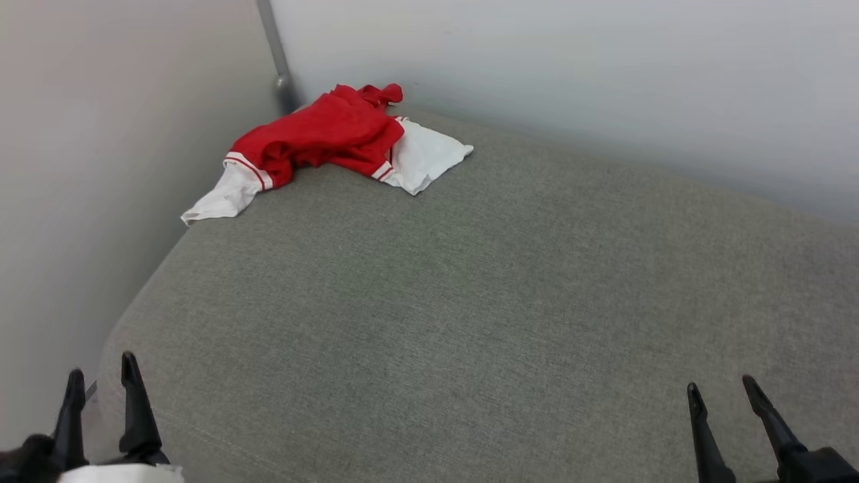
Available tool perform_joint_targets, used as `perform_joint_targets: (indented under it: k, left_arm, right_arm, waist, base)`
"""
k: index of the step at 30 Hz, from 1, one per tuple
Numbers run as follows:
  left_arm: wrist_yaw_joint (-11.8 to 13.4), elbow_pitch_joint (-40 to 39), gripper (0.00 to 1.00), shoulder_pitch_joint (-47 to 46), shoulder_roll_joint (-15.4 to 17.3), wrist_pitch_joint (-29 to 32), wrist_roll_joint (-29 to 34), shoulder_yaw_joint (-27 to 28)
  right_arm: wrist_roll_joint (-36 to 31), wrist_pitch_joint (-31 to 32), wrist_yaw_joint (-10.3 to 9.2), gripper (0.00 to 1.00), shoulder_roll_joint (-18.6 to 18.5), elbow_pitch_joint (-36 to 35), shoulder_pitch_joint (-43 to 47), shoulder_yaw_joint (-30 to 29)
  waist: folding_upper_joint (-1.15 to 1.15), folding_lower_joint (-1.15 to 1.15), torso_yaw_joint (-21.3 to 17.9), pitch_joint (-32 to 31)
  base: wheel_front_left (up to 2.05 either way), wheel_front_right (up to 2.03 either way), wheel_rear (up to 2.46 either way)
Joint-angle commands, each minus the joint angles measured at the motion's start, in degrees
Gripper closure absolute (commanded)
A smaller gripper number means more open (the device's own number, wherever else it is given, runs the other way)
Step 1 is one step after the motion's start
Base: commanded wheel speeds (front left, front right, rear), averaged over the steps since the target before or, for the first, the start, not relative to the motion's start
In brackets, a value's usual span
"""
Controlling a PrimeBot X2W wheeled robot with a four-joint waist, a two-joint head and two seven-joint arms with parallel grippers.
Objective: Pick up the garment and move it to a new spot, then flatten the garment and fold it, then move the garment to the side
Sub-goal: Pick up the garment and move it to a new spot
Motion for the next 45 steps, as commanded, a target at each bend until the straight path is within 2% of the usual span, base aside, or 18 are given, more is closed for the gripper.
perform_joint_targets:
  k: [1, 5, 10, 12, 13, 15, 17, 22, 26, 32, 35, 39, 45]
  left_arm:
    - [0.0, -0.8, 0.0, -1.7, 1.2, -0.1, -0.4, -0.2]
    - [0.0, -1.5, 0.0, -6.3, 5.5, -0.1, -3.2, -1.1]
    - [0.0, 1.9, 0.0, -13.3, 13.5, -0.1, -10.4, -1.5]
    - [0.0, 5.0, 0.0, -16.2, 17.9, -0.1, -13.6, -2.2]
    - [0.0, 8.7, 0.0, -19.4, 22.9, 0.2, -16.0, -3.4]
    - [0.0, 12.2, 0.0, -22.5, 27.5, 1.8, -18.6, -6.5]
    - [0.1, 16.3, 0.0, -25.5, 32.7, 3.3, -21.1, -6.6]
    - [0.0, 25.8, 0.0, -33.5, 43.2, 7.8, -26.7, -9.5]
    - [0.1, 31.9, 0.0, -39.5, 49.8, 15.5, -31.1, -13.0]
    - [0.1, 37.1, 0.0, -48.0, 56.2, 28.0, -35.3, -19.8]
    - [0.0, 41.1, 0.0, -51.8, 58.0, 32.7, -36.3, -21.6]
    - [0.1, 45.5, 0.0, -55.5, 60.1, 38.3, -35.2, -24.6]
    - [0.6, 51.6, 0.0, -61.6, 61.1, 46.4, -34.0, -27.4]
  right_arm:
    - [-0.5, -0.1, -0.04, 0.0, -0.4, -0.3, -1.5, 0.3]
    - [-1.1, -0.1, -0.04, 0.0, -0.3, -0.6, -4.2, 0.5]
    - [-1.7, -0.1, -0.06, 0.0, 0.0, -1.0, -6.9, 0.3]
    - [-2.2, -0.1, -0.05, 0.0, 0.4, -1.3, -7.6, -0.1]
    - [-2.3, -0.1, -0.04, 0.0, 0.7, -1.6, -8.6, -0.4]
    - [-2.4, -0.1, -0.05, 0.0, 0.9, -1.8, -9.2, -1.1]
    - [-2.7, -0.1, -0.05, 0.0, 1.1, -2.2, -9.9, -1.2]
    - [-3.1, -0.1, -0.05, 0.0, 1.5, -4.0, -11.3, -3.4]
    - [-2.4, -0.1, -0.05, 0.0, 1.6, -5.0, -10.6, -4.7]
    - [-1.5, -0.1, -0.05, 0.0, 1.6, -7.0, -8.2, -8.3]
    - [-1.7, -0.1, -0.06, 0.0, 1.6, -7.8, -6.9, -10.0]
    - [-1.1, -0.1, -0.06, 0.0, 1.6, -8.7, -5.4, -12.5]
    - [-2.3, -0.1, -0.06, 0.0, 1.6, -11.0, -3.6, -14.2]
  waist:
    - [0.0, 0.0, -1.7, 2.1]
    - [0.0, 0.0, -4.9, 5.5]
    - [0.0, 0.0, -10.4, 9.7]
    - [0.0, 0.0, -12.7, 11.3]
    - [0.0, 0.0, -15.3, 13.2]
    - [0.0, 0.0, -17.5, 14.8]
    - [0.0, 0.0, -20.3, 17.0]
    - [0.0, 0.0, -26.6, 21.6]
    - [0.0, 0.0, -30.6, 25.0]
    - [0.0, 0.0, -33.9, 28.6]
    - [0.0, 0.0, -35.2, 29.6]
    - [0.0, 0.0, -35.9, 30.8]
    - [0.0, 0.0, -36.3, 33.1]
  base:
    - [0.0, 0.0, 0.0]
    - [0.0, 0.0, 0.0]
    - [0.0, 0.0, 0.0]
    - [0.0, 0.0, 0.0]
    - [0.0, 0.0, 0.0]
    - [0.0, 0.0, 0.0]
    - [0.0, 0.0, 0.0]
    - [0.0, 0.0, 0.0]
    - [0.0, 0.0, 0.0]
    - [0.0, 0.0, 0.0]
    - [0.0, 0.0, 0.0]
    - [0.0, 0.0, 0.0]
    - [0.0, 0.0, 0.0]
